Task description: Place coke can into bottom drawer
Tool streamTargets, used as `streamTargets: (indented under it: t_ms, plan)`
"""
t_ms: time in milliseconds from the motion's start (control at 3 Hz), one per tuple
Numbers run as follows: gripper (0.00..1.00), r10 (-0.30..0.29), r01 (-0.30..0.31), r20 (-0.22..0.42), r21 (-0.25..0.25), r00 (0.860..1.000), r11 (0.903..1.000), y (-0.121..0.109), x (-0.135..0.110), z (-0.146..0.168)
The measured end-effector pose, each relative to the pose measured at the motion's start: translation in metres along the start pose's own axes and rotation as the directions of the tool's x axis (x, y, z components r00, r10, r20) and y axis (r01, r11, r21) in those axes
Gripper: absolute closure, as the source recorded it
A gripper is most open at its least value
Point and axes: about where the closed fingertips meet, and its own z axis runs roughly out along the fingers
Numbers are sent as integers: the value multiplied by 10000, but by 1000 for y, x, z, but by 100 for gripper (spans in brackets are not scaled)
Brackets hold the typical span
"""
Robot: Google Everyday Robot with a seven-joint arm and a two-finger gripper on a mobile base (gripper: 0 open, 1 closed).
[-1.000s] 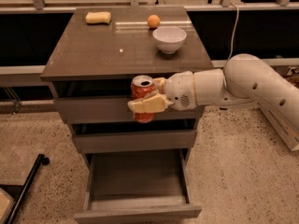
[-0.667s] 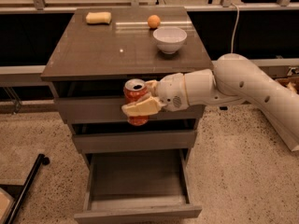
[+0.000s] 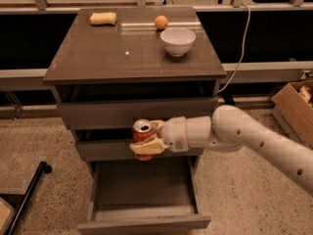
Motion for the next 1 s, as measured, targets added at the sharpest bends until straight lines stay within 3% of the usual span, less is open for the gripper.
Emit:
streamTargets:
  t_ms: [333,667,1000]
  plan:
    - [100,142,-157,275,570,9995,9983,-13,71,9]
    - [100,1171,-1265,1626,482,9797,9908,-32,116,7]
    - [100,1855,-1910,1911,104,9639,9815,-25,146,24]
